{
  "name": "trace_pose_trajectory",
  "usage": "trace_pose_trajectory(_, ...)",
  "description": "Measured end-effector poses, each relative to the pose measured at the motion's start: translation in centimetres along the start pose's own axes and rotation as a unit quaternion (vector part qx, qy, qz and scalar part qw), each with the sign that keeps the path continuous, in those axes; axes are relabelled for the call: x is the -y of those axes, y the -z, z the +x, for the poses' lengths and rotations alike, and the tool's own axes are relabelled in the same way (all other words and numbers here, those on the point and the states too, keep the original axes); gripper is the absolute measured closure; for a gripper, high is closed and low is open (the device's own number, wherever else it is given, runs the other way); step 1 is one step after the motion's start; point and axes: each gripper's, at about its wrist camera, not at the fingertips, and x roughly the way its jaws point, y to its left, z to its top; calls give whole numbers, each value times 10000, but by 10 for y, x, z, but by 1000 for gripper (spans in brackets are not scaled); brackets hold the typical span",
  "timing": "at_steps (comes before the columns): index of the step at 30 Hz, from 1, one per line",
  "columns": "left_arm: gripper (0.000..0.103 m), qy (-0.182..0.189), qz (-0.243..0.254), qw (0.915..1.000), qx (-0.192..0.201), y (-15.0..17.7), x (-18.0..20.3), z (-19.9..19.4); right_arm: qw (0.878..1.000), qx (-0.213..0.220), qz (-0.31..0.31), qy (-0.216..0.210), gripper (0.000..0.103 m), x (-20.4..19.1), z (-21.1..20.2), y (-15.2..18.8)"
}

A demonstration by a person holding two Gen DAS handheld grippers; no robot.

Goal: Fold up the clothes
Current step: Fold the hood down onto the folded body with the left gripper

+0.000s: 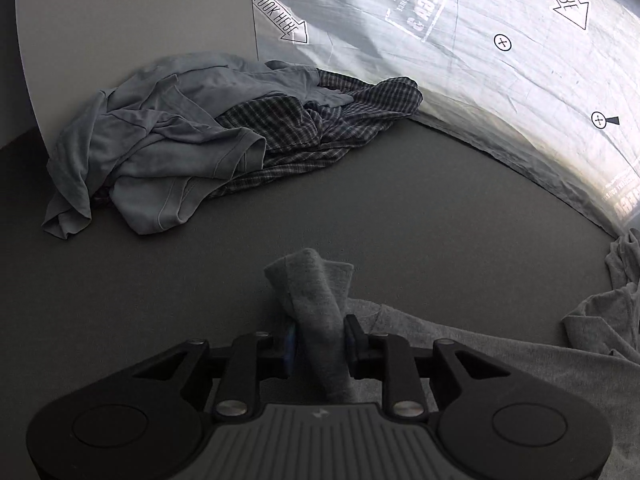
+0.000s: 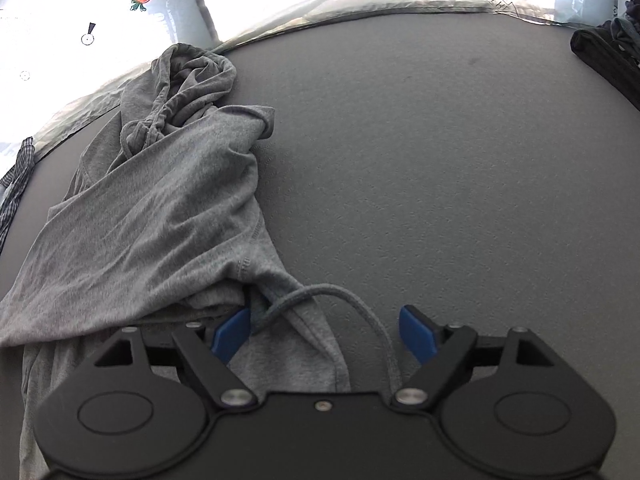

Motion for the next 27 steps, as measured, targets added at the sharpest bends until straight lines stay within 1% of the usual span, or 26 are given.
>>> trace_pose_trajectory(2,76,-20,-231,9996,-138,4,-15,5,10000,-24,-63,36,18,-4,1,0)
trace_pose_trajectory(4,75,64,-436,9988,-232,7,-26,9,9999,-46,-134,77,17,-7,2,1)
trace_pose_trajectory(9,75,278,-693,9968,-276,12,-40,13,9994,-84,-291,194,15,-15,4,1)
trace_pose_trajectory(10,77,282,-750,9964,-287,11,-41,13,9994,-94,-299,175,15,-16,4,1)
trace_pose_trajectory(11,85,301,-816,9958,-300,10,-41,13,9994,-108,-304,137,15,-17,3,1)
trace_pose_trajectory(12,90,326,-877,9951,-307,9,-41,12,9994,-122,-310,99,17,-17,3,1)
trace_pose_trajectory(14,96,406,-930,9945,-267,5,-38,10,9995,-115,-296,11,20,-19,1,1)
trace_pose_trajectory(16,98,519,-866,9947,-204,2,-30,5,9996,-95,-267,-35,20,-19,0,2)
trace_pose_trajectory(18,98,707,-724,9948,-131,0,-18,-2,9998,-56,-194,-70,22,-18,-1,3)
trace_pose_trajectory(21,98,1139,-443,9925,-41,0,8,-18,9997,-2,82,-221,23,-11,-3,2)
trace_pose_trajectory(23,98,1453,-250,9891,-20,1,28,-29,9990,30,300,-343,25,-4,-5,2)
trace_pose_trajectory(25,98,1788,24,9838,-75,7,50,-40,9975,61,510,-477,26,3,-6,2)
trace_pose_trajectory(27,98,2150,319,9756,-297,17,75,-47,9956,86,718,-603,27,10,-7,2)
